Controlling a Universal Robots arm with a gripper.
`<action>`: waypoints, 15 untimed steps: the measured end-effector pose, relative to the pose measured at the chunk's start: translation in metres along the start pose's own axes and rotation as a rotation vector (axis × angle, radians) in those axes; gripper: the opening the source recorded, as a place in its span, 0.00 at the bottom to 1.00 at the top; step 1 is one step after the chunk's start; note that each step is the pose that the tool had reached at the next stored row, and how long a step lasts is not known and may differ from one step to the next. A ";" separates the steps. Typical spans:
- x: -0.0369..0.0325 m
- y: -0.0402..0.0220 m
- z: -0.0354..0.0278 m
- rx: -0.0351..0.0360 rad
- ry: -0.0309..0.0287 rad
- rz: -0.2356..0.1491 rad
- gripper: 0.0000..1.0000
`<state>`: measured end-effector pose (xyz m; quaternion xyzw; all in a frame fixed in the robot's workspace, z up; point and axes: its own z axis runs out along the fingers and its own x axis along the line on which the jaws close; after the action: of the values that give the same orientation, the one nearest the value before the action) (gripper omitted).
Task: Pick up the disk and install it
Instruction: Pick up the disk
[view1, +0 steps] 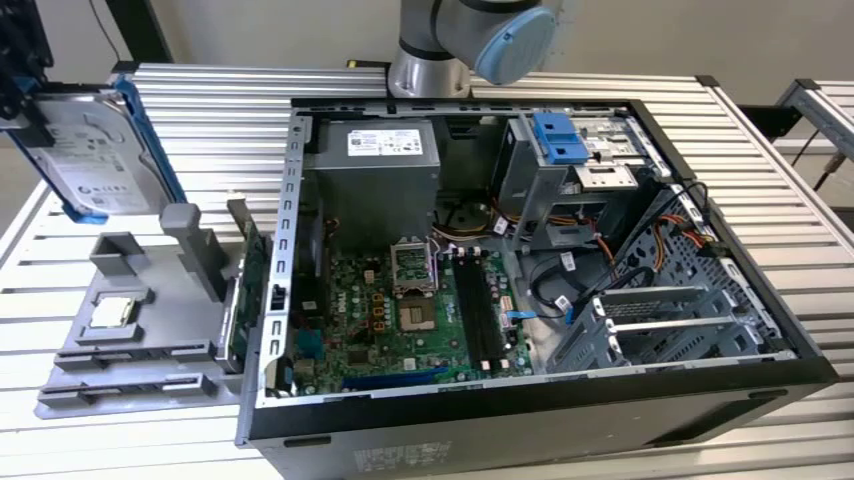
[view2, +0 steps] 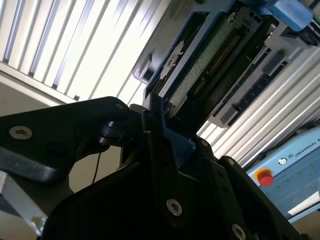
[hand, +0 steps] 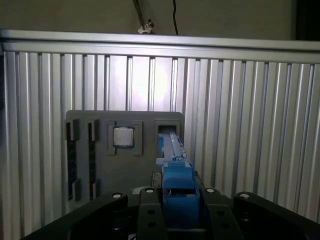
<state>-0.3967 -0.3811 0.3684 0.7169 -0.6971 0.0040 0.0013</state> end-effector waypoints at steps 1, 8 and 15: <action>0.0000 0.0000 -0.0005 0.0000 0.0000 0.000 0.00; 0.0000 0.0000 -0.0045 0.0000 0.0000 0.000 0.00; 0.0001 0.0000 -0.0112 0.0000 0.0000 0.000 0.00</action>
<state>-0.3967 -0.3811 0.3797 0.7169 -0.6971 0.0040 0.0013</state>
